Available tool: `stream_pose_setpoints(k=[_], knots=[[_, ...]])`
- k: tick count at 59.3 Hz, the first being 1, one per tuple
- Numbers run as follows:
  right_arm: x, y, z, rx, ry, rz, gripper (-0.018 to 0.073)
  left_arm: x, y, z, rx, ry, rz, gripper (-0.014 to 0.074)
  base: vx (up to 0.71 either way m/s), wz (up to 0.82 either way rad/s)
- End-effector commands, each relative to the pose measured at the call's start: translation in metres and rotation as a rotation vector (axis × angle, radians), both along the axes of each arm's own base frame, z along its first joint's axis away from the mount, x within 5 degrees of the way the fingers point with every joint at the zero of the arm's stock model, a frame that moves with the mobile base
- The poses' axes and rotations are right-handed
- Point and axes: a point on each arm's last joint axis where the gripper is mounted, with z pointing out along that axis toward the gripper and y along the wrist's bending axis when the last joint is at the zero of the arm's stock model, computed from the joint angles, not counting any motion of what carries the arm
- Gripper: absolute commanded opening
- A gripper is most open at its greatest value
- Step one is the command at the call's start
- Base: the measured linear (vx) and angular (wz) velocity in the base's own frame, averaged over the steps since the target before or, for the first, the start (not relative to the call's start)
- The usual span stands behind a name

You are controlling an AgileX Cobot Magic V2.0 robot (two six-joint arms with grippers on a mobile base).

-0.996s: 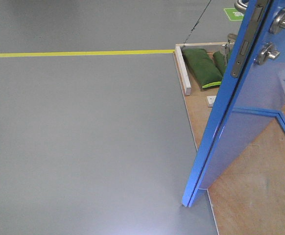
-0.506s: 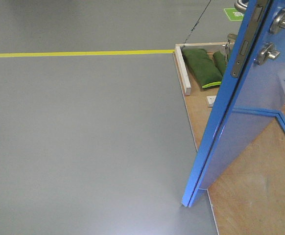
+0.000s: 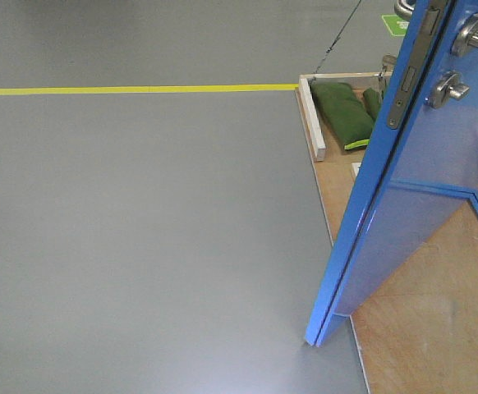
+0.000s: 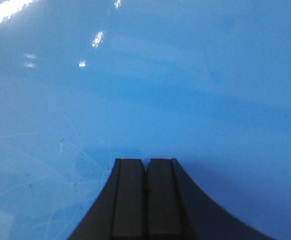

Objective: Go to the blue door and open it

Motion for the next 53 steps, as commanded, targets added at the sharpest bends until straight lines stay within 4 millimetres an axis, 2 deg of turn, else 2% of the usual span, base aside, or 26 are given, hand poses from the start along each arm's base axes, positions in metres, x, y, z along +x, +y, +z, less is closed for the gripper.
stream_pose_setpoints(k=[1, 53], knots=[[-0.0130, 0.0119, 0.0233, -0.011, -0.067, 0.048, -0.0001, -0.0006, -0.0006, 0.0173, -0.002, -0.125, -0.005, 0.0073, 0.02, 0.04], [-0.0130, 0.0119, 0.0233, -0.015, -0.067, 0.048, -0.0001, -0.0006, -0.0006, 0.0173, -0.002, -0.125, -0.005, 0.0073, 0.07, 0.08]])
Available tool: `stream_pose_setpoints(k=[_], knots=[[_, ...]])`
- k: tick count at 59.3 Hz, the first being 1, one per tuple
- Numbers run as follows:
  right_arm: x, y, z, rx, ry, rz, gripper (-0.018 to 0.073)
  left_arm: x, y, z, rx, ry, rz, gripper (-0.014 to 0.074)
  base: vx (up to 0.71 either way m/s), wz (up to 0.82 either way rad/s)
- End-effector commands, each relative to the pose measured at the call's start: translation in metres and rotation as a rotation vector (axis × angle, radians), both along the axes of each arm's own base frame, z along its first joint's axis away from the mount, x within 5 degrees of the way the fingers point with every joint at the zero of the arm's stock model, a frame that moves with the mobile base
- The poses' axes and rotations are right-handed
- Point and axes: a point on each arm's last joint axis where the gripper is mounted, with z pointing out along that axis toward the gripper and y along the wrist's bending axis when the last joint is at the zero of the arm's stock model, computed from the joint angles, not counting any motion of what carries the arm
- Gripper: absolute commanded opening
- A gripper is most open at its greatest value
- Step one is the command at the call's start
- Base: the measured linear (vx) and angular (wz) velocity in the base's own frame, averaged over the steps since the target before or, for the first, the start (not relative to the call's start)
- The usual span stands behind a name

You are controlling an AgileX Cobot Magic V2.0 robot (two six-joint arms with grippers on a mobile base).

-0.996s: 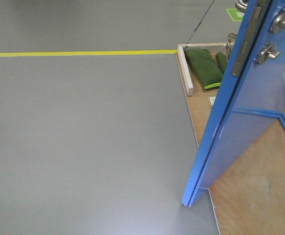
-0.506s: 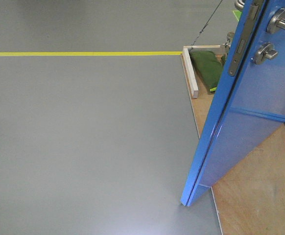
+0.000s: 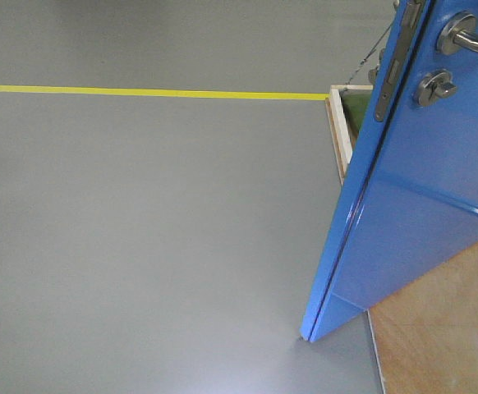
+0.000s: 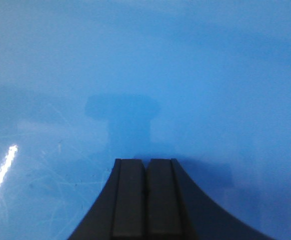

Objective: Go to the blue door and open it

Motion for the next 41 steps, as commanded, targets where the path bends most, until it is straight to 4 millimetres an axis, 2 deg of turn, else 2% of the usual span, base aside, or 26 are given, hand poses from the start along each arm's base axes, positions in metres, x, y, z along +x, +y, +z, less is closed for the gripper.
stream_pose_setpoints(k=[1, 41], knots=[[-0.0127, 0.0098, 0.0240, -0.008, -0.073, 0.025, -0.0001, -0.0006, -0.0006, 0.0173, -0.002, -0.125, -0.005, 0.0073, 0.12, 0.11], [-0.0127, 0.0098, 0.0240, -0.008, -0.073, 0.025, -0.0001, -0.0006, -0.0006, 0.0173, -0.002, -0.125, -0.005, 0.0073, 0.16, 0.08]])
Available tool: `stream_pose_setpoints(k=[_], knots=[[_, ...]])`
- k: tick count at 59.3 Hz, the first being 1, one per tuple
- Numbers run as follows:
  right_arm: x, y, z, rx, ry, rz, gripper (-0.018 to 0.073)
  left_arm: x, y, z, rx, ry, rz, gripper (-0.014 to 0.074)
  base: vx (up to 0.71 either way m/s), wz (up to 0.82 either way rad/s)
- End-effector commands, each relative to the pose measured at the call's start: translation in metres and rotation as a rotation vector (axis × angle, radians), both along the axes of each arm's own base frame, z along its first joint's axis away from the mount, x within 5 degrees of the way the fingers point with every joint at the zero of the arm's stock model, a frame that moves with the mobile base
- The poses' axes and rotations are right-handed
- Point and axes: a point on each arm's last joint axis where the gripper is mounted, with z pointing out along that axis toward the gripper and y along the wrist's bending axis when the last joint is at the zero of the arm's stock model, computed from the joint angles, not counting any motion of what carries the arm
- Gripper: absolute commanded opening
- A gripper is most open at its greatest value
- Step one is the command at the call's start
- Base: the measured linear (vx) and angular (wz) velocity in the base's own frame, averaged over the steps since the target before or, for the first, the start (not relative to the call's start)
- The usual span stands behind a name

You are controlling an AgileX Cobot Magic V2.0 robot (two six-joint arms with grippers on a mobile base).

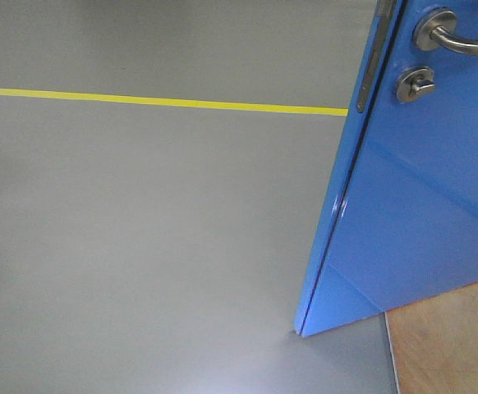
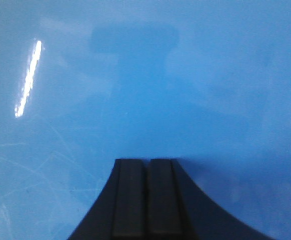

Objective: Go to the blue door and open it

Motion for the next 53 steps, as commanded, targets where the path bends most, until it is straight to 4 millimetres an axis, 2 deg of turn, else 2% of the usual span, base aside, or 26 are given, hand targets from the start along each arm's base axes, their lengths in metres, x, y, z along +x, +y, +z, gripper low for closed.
stream_pose_setpoints(k=[1, 53], knots=[[-0.0118, 0.0033, 0.0238, -0.001, -0.078, -0.019, -0.0001, -0.0006, -0.0006, 0.0173, -0.002, -0.125, -0.005, 0.0073, 0.19, 0.03], [-0.0112, 0.0034, 0.0216, -0.006, -0.073, -0.016, -0.0001, -0.0006, -0.0006, 0.0173, -0.002, -0.125, -0.005, 0.0073, 0.21, 0.01]])
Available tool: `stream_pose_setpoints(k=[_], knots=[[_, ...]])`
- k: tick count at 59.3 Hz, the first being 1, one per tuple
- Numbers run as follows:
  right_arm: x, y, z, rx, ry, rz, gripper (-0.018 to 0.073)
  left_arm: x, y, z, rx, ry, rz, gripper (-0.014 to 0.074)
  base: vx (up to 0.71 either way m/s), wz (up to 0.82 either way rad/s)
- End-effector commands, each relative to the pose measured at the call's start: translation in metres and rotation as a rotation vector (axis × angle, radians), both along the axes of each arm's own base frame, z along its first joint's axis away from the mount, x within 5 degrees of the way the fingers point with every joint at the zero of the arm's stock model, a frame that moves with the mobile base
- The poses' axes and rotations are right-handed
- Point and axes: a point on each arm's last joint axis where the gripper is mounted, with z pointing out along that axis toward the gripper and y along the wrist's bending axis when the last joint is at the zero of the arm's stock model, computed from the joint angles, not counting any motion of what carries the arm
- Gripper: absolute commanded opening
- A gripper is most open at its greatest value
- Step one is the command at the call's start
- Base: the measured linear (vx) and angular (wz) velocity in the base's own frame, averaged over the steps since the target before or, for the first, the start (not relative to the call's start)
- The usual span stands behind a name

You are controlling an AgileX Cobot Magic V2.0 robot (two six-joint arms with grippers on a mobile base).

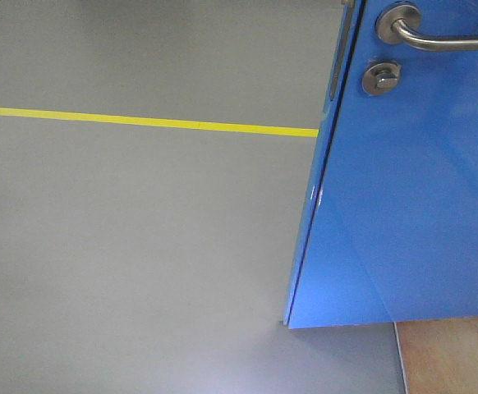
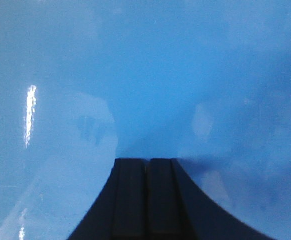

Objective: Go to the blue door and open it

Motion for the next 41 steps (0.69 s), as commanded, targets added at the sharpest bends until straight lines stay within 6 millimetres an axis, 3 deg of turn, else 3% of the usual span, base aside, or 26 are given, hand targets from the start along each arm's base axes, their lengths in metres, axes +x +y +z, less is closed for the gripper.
stream_pose_setpoints(k=[1, 41], knots=[[-0.0112, 0.0010, 0.0224, 0.002, -0.076, -0.032, -0.0001, -0.0006, -0.0006, 0.0173, -0.002, -0.125, -0.005, 0.0073, 0.19, 0.02], [-0.0112, 0.0010, 0.0224, 0.002, -0.076, -0.032, -0.0001, -0.0006, -0.0006, 0.0173, -0.002, -0.125, -0.005, 0.0073, 0.17, -0.01]])
